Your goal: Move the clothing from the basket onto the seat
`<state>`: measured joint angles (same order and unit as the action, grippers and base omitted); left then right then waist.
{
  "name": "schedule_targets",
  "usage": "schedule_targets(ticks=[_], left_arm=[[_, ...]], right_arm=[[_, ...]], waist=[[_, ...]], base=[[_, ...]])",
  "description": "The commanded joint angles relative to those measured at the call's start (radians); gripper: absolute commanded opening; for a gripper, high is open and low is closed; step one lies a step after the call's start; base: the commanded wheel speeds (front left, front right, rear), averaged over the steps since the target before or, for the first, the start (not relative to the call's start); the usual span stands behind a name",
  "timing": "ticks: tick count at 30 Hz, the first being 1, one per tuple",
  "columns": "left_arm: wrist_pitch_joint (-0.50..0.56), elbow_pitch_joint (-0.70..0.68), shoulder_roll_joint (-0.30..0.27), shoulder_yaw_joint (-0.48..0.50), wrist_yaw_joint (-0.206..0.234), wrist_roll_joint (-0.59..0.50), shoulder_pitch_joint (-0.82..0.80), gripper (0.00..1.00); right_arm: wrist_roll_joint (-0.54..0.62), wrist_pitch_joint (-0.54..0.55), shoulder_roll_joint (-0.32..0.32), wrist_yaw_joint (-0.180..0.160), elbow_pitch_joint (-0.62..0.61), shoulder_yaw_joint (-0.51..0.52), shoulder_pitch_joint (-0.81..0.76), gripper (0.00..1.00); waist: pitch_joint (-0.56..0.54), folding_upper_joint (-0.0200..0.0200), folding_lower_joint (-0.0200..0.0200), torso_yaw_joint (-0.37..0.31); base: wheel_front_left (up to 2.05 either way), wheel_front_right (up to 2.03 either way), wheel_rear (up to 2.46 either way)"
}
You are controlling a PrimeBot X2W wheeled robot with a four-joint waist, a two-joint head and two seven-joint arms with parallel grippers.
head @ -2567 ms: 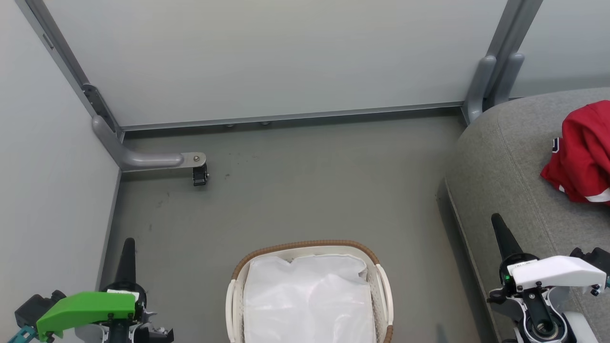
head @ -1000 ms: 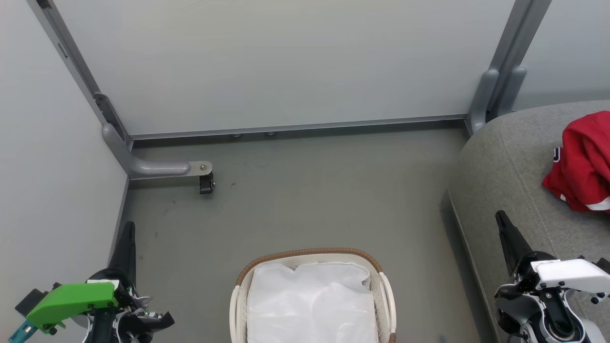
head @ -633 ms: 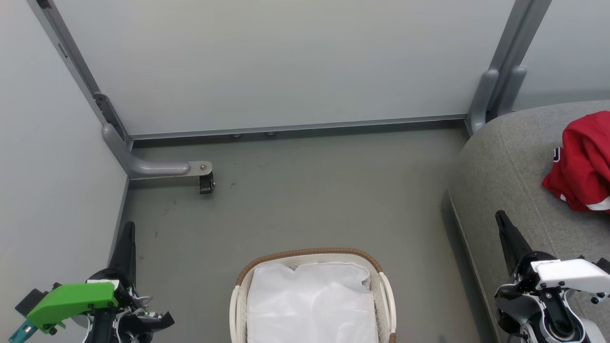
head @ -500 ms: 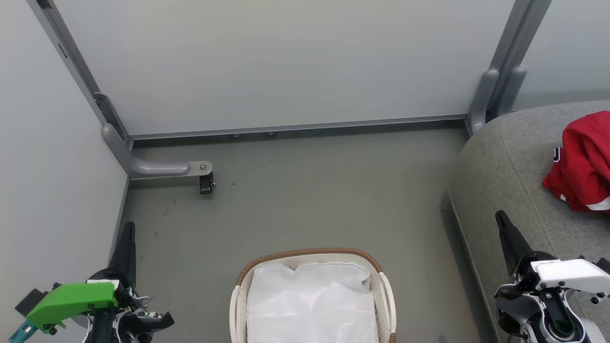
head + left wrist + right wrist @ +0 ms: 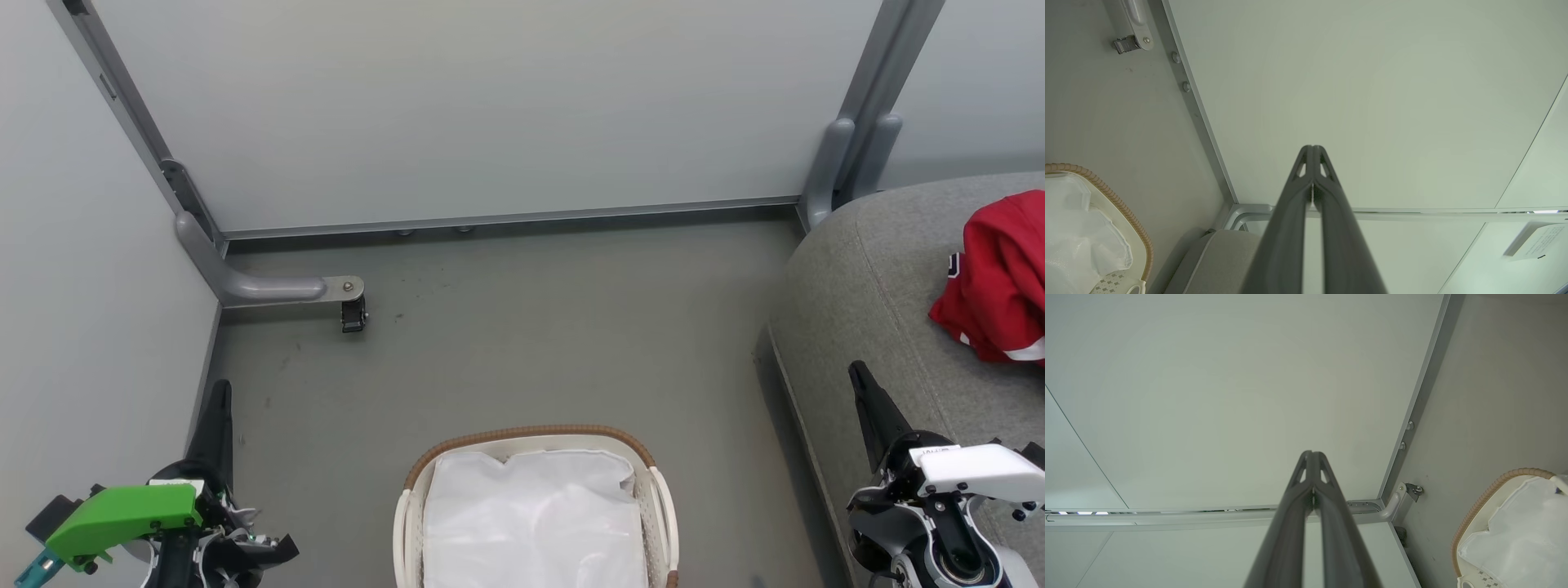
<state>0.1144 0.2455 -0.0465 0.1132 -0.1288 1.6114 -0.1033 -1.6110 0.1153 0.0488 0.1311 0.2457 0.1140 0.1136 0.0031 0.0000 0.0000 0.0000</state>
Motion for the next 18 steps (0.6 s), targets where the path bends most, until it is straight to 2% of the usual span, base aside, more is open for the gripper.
schedule_targets(ticks=[1, 18], left_arm=[[0.003, -0.002, -0.007, 0.002, -0.004, 0.003, -0.011, 0.00], [0.003, -0.002, -0.007, 0.002, -0.004, 0.003, -0.011, 0.00]], right_arm=[[-0.004, 0.002, 0.002, -0.001, -0.004, 0.002, -0.011, 0.00], [-0.004, 0.001, 0.002, -0.001, -0.004, 0.002, -0.011, 0.00]], waist=[[0.000, 0.0000, 0.0000, 0.000], [0.000, 0.0000, 0.0000, 0.000]], base=[[0.00, 0.00, 0.00], [0.00, 0.00, 0.00]])
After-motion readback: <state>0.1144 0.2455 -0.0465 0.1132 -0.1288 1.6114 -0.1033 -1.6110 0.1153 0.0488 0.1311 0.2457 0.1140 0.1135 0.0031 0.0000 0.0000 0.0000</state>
